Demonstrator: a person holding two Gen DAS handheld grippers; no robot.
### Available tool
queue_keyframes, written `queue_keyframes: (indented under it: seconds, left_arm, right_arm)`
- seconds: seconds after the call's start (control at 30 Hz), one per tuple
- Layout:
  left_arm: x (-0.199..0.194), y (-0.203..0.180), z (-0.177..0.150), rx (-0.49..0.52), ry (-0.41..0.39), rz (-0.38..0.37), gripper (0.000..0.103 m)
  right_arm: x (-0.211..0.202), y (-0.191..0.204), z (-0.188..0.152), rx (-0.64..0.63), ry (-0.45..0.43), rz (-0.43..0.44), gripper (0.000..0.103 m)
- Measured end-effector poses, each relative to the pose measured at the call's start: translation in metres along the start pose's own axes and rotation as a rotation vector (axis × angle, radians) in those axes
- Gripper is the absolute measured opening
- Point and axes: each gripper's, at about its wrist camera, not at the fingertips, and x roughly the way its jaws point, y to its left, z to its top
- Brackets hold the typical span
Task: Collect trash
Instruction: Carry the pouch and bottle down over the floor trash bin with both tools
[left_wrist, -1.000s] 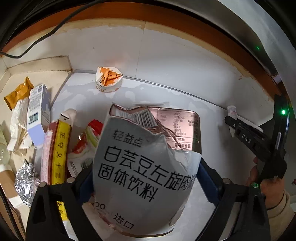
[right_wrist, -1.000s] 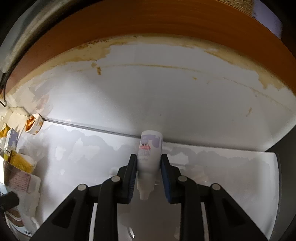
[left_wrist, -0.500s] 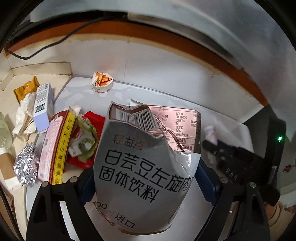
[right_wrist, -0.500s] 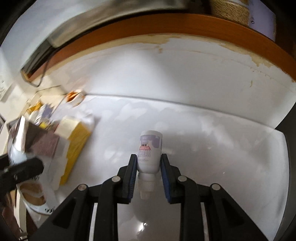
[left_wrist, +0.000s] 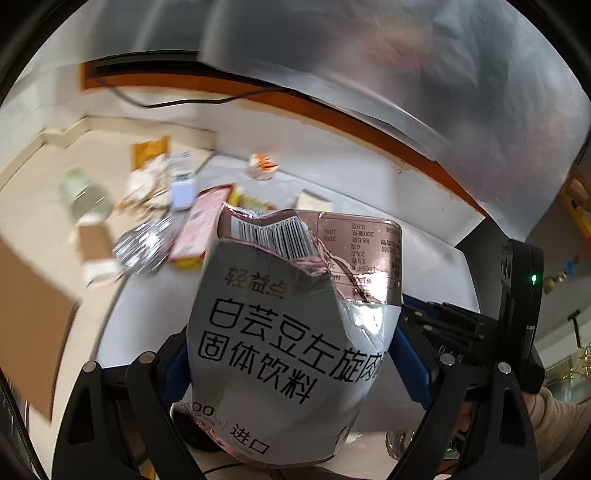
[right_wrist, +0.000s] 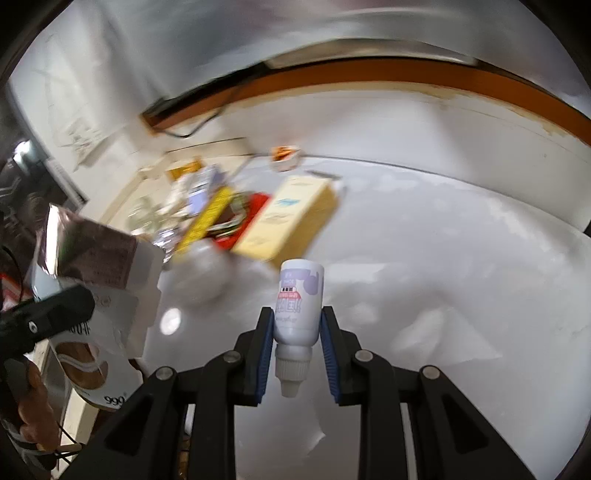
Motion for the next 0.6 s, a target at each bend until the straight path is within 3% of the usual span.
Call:
queue_keyframes:
  seconds: [0.3, 0.47, 0.6]
  left_arm:
    - [-0.057, 0.065, -0.091, -0.077, 0.003, 0.161, 0.090]
    - [-0.047, 0.095, -0.138, -0.100, 0.043, 0.244, 0.090]
    - [-0.028, 0.115, -0.174, -0.144, 0.084, 0.251, 0.090]
  right_arm:
    - [-0.005, 0.099, -0.056, -0.179, 0.074, 0.112, 0.025]
    - [0.009, 0.140, -0.105, -0.296, 0.153, 0.142, 0.025]
    - [0.032, 0.154, -0.147, -0.362, 0.237, 0.132, 0.025]
